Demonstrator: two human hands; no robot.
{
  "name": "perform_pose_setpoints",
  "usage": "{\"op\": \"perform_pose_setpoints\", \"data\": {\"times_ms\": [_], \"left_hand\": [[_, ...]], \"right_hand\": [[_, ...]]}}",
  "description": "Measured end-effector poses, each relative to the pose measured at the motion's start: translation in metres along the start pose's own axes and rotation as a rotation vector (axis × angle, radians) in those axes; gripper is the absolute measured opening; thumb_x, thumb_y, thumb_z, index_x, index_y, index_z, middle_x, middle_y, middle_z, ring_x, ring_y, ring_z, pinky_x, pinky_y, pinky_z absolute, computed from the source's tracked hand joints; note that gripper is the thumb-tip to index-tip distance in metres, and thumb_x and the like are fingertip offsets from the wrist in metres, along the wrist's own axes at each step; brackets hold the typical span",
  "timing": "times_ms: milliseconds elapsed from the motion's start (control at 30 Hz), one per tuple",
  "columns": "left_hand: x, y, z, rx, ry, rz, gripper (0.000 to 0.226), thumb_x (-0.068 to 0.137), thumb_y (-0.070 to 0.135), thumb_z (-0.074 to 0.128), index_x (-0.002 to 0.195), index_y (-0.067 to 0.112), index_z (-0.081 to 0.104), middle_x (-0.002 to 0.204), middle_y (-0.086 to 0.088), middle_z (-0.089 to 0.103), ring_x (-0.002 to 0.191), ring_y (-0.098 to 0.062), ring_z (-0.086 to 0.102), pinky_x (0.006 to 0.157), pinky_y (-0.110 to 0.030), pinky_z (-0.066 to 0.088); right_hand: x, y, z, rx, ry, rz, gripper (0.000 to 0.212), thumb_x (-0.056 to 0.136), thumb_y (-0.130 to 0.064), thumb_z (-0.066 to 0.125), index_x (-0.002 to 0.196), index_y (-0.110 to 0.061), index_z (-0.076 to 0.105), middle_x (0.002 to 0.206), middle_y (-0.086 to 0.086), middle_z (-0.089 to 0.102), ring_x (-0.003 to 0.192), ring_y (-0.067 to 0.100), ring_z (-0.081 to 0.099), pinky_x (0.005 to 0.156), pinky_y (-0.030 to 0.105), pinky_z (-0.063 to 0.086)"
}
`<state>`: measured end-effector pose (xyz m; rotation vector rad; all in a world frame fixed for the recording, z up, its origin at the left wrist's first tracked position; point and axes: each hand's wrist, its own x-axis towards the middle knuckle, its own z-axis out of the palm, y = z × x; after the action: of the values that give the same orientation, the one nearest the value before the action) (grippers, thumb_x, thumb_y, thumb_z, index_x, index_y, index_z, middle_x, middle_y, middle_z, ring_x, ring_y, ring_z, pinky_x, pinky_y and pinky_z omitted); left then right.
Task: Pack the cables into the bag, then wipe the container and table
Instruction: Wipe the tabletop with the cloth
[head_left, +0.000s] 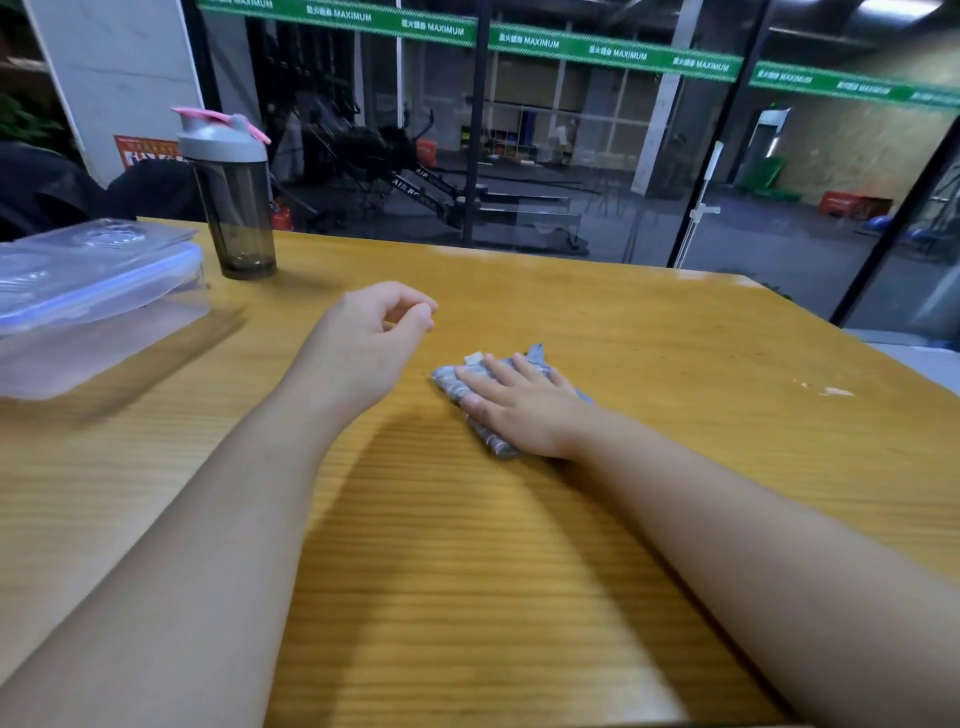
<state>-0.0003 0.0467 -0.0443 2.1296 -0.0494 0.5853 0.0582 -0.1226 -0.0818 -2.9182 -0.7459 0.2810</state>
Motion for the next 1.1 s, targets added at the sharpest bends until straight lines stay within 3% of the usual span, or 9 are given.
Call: {"op": "perform_pose_setpoints", "data": {"times_ms": [400, 533, 633, 833, 1000, 1100], "left_hand": [[-0.004, -0.006, 0.008, -0.080, -0.016, 0.019, 0.019, 0.094, 0.024, 0.045, 0.086, 0.031, 0.061, 0.082, 0.009, 0.068, 0.073, -0.010, 0.066, 0.074, -0.029, 0.050], [-0.007, -0.006, 0.015, -0.119, -0.072, -0.007, 0.022, 0.095, 0.021, 0.046, 0.082, 0.029, 0.062, 0.080, 0.007, 0.068, 0.069, -0.012, 0.065, 0.075, -0.032, 0.051], [-0.014, 0.002, 0.026, -0.158, -0.130, -0.001, 0.021, 0.094, 0.020, 0.048, 0.082, 0.025, 0.063, 0.080, 0.004, 0.069, 0.062, -0.004, 0.062, 0.070, -0.022, 0.049], [-0.029, 0.022, 0.043, -0.133, -0.261, 0.051, 0.018, 0.093, 0.026, 0.051, 0.086, 0.028, 0.066, 0.077, 0.011, 0.070, 0.069, -0.004, 0.064, 0.070, -0.022, 0.048], [-0.035, 0.029, 0.046, -0.109, -0.308, 0.077, 0.018, 0.093, 0.027, 0.051, 0.085, 0.031, 0.066, 0.080, 0.019, 0.069, 0.071, -0.003, 0.064, 0.078, -0.033, 0.051], [-0.037, 0.033, 0.046, -0.106, -0.304, 0.084, 0.017, 0.093, 0.027, 0.051, 0.085, 0.031, 0.065, 0.079, 0.017, 0.069, 0.071, -0.004, 0.063, 0.078, -0.035, 0.050]], "right_hand": [[-0.102, -0.053, 0.016, -0.062, -0.066, -0.251, 0.050, 0.100, -0.051, 0.015, 0.149, -0.046, 0.003, 0.160, -0.006, -0.009, 0.146, 0.021, -0.017, 0.117, 0.048, -0.010], [-0.137, -0.046, 0.021, -0.054, -0.036, -0.267, 0.048, 0.101, -0.049, 0.015, 0.148, -0.048, 0.006, 0.160, -0.011, -0.008, 0.146, 0.013, -0.016, 0.118, 0.043, -0.011], [-0.155, -0.023, 0.021, -0.021, -0.012, -0.181, 0.046, 0.100, -0.050, 0.016, 0.145, -0.054, 0.008, 0.158, -0.018, -0.008, 0.144, 0.005, -0.016, 0.118, 0.036, -0.011], [-0.183, 0.055, 0.015, 0.028, 0.006, 0.142, 0.045, 0.093, -0.059, 0.012, 0.137, -0.062, 0.003, 0.155, -0.026, -0.010, 0.142, -0.002, -0.017, 0.118, 0.033, -0.007], [-0.208, 0.132, 0.011, 0.047, 0.075, 0.455, 0.039, 0.097, -0.055, 0.010, 0.133, -0.062, -0.004, 0.158, -0.020, -0.006, 0.145, 0.004, -0.010, 0.118, 0.036, -0.002], [-0.210, 0.148, 0.009, 0.049, 0.085, 0.591, 0.045, 0.097, -0.056, 0.009, 0.141, -0.056, 0.000, 0.159, -0.015, -0.006, 0.147, 0.009, -0.008, 0.119, 0.040, -0.001]]}}
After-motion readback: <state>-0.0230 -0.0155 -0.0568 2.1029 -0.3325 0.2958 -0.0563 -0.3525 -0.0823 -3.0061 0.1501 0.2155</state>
